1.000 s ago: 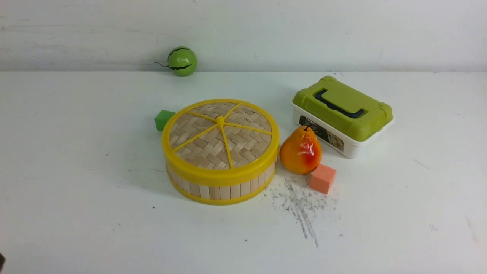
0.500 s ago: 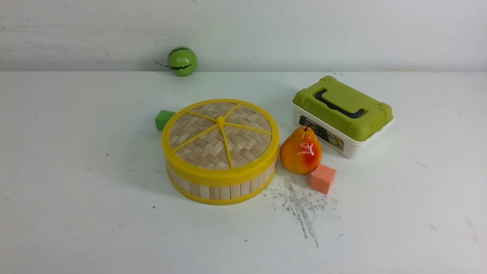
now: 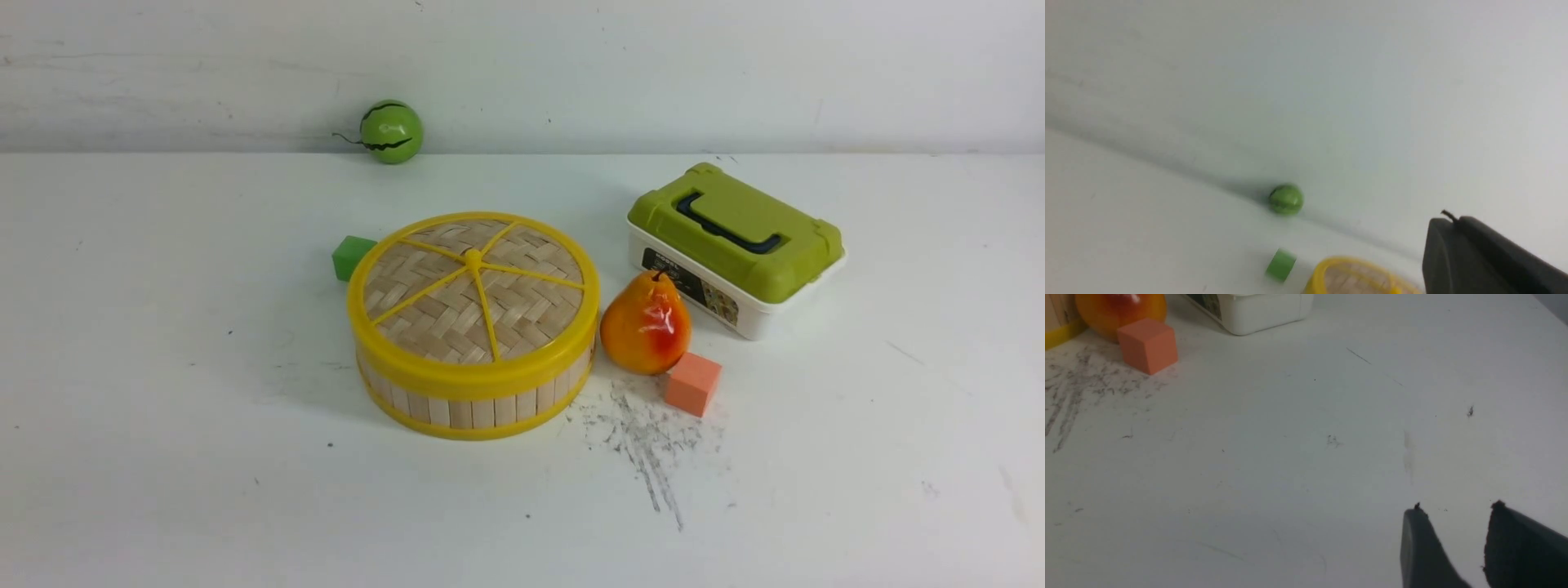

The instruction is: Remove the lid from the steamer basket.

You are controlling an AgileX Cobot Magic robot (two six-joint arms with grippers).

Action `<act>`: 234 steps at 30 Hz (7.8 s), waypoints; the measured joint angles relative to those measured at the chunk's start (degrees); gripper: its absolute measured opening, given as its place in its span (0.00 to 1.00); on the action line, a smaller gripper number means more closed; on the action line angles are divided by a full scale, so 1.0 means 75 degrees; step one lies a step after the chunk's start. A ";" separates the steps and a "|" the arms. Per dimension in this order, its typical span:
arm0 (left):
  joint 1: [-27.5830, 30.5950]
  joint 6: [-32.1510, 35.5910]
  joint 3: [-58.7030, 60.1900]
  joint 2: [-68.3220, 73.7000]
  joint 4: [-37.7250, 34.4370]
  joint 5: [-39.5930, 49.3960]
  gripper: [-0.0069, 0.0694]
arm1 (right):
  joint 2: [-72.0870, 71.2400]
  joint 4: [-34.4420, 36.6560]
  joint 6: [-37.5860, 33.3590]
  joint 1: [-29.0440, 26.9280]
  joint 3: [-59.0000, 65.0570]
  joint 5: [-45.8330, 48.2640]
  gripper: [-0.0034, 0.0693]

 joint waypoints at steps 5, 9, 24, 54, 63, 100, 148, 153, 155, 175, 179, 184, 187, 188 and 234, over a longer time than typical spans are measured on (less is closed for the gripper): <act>0.0000 0.0185 -0.0976 0.1543 -0.0123 0.1933 0.07 | 0.0000 0.0000 0.0000 0.0000 0.0000 0.0000 0.38; 0.0002 0.1080 -0.1387 0.3137 -0.0670 0.2900 0.07 | 0.0000 0.0000 0.0000 0.0000 0.0000 0.0000 0.38; 0.0002 0.7536 -0.3141 0.7586 -0.7751 0.5388 0.07 | 0.0000 0.0000 0.0000 0.0000 0.0000 0.0000 0.38; -0.2863 0.3936 -1.0898 1.3193 -0.1551 0.6318 0.12 | 0.0000 0.0000 0.0000 0.0000 0.0000 0.0000 0.38; -0.2863 0.3830 -1.2363 1.4312 -0.0959 0.6244 0.46 | 0.0000 0.0000 0.0000 0.0000 0.0000 0.0000 0.38; -0.2877 0.3190 -1.2687 1.5340 -0.0319 0.5777 0.23 | 0.0000 0.0000 0.0000 0.0000 0.0000 0.0000 0.38; 0.0097 0.2533 -0.7574 1.2989 0.0013 0.2723 0.23 | 0.0000 0.0000 0.0000 0.0000 0.0000 0.0000 0.38; 0.0097 0.2533 -0.7621 1.3144 0.0042 0.2642 0.23 | 0.0000 0.0000 0.0000 0.0000 0.0000 0.0000 0.38; 0.0097 0.2526 -0.7652 1.3170 0.0050 0.2659 0.23 | 0.0000 0.0000 0.0000 0.0000 0.0000 0.0000 0.38; 0.0090 0.2070 -0.7649 1.3094 0.1036 0.2945 0.23 | 0.0000 0.0000 0.0000 0.0000 0.0000 0.0000 0.38; 0.0090 0.1864 -0.7588 1.3108 0.1411 0.3101 0.23 | 0.0000 0.0000 0.0000 0.0000 0.0000 0.0000 0.38; 0.0090 0.1811 -0.7582 1.3185 0.1285 0.3102 0.23 | 0.0000 0.0000 0.0000 0.0000 0.0000 0.0000 0.38; 0.0090 0.1806 -0.7582 1.3235 0.1141 0.3077 0.23 | 0.0000 0.0000 0.0000 0.0000 0.0000 0.0000 0.38; 0.0090 0.1806 -0.7582 1.3241 0.1102 0.3059 0.23 | 0.0000 0.0000 0.0000 0.0000 0.0000 0.0000 0.38; 0.0090 0.2960 -0.1851 0.1201 -0.0662 0.1618 0.08 | 0.0000 0.0000 0.0000 0.0000 0.0000 0.0000 0.38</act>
